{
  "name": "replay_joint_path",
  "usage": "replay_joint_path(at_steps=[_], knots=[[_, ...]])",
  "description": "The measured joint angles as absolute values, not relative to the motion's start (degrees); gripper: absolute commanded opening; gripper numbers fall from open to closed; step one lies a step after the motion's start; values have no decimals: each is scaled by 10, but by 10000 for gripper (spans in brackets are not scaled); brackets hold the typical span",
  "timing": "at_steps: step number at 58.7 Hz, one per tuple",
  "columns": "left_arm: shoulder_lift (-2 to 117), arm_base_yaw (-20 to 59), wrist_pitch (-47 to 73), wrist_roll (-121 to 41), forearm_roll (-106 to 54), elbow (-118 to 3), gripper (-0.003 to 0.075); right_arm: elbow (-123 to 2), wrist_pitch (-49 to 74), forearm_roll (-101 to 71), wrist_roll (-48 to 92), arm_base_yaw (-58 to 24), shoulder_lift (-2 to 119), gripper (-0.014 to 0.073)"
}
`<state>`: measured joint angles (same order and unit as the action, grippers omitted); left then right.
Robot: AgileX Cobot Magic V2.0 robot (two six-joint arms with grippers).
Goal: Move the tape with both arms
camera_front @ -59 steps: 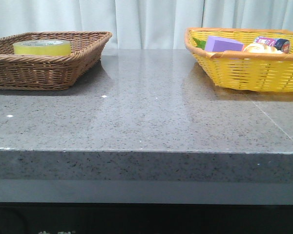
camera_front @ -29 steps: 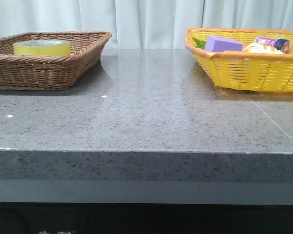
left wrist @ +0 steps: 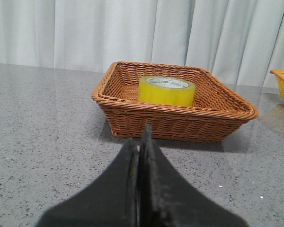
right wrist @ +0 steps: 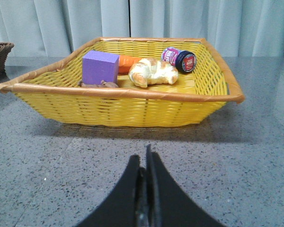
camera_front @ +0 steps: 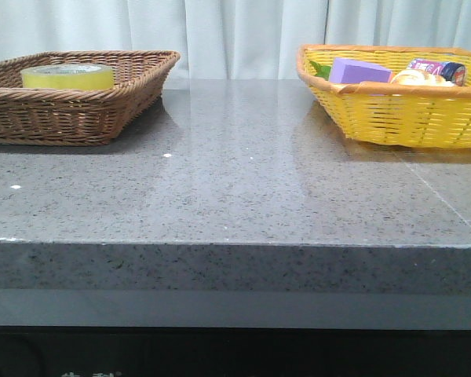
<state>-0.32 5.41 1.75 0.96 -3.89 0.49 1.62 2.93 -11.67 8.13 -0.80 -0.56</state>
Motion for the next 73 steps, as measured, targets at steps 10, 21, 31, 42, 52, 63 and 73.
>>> replay_joint_path(at_steps=[10, 21, 31, 42, 52, 63, 73], knots=[[-3, 54, 18, 10, -39, 5, -20, 16, 11, -97, 54, -8, -6, -69], [-3, 54, 18, 10, -39, 5, -20, 16, -12, -53, 0, -8, -6, -69], [-3, 54, 18, 10, -39, 5, -20, 16, 0, -48, -7, -8, -6, -69], [-3, 54, 18, 10, -39, 5, -20, 16, 9, -46, -9, -8, -6, -69], [-3, 54, 18, 10, -39, 5, -20, 16, 9, -46, -10, -8, -6, -69], [-3, 54, 18, 10, -39, 5, -20, 16, 9, -46, -10, -8, -6, -69], [-3, 54, 18, 10, -39, 5, -20, 16, 9, -46, -10, -8, -6, -69]])
